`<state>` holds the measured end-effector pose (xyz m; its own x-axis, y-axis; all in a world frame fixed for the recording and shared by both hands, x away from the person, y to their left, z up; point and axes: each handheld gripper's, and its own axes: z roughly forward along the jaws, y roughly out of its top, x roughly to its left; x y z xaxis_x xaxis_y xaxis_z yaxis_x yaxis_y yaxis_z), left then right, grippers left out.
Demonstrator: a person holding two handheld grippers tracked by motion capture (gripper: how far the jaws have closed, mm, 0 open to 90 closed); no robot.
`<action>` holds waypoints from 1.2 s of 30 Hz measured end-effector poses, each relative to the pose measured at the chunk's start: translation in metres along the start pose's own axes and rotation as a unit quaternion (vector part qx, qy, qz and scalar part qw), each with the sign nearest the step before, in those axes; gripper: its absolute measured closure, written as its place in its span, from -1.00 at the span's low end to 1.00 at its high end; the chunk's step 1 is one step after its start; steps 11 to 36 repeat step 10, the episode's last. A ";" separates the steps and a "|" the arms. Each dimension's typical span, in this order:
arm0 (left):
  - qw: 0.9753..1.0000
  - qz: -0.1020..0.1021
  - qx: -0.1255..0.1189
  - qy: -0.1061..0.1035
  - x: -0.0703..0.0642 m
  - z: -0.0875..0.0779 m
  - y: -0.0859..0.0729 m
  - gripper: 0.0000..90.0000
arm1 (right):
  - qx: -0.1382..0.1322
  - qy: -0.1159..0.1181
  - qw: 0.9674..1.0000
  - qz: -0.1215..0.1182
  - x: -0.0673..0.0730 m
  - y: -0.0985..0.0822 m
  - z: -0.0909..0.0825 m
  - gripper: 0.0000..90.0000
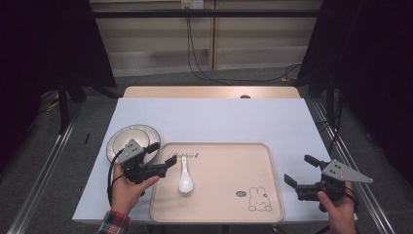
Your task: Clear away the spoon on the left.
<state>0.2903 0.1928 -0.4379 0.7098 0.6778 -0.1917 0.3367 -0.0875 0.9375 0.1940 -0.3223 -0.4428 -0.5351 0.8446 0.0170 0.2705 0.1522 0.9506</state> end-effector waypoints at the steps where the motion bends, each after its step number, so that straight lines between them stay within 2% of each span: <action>1: 1.000 -0.001 -0.002 0.000 0.000 -0.001 0.000 -0.69 | 0.001 -0.002 1.000 0.000 -0.001 0.000 0.000 -1.00; 9: 1.000 0.001 0.000 0.002 0.003 -0.006 -0.001 -0.69 | 0.003 -0.004 1.000 0.004 -0.005 -0.001 0.002 -1.00; 36: 1.000 0.001 0.000 0.005 0.003 -0.006 -0.002 -0.69 | 0.004 -0.004 1.000 0.004 -0.004 -0.001 0.003 -1.00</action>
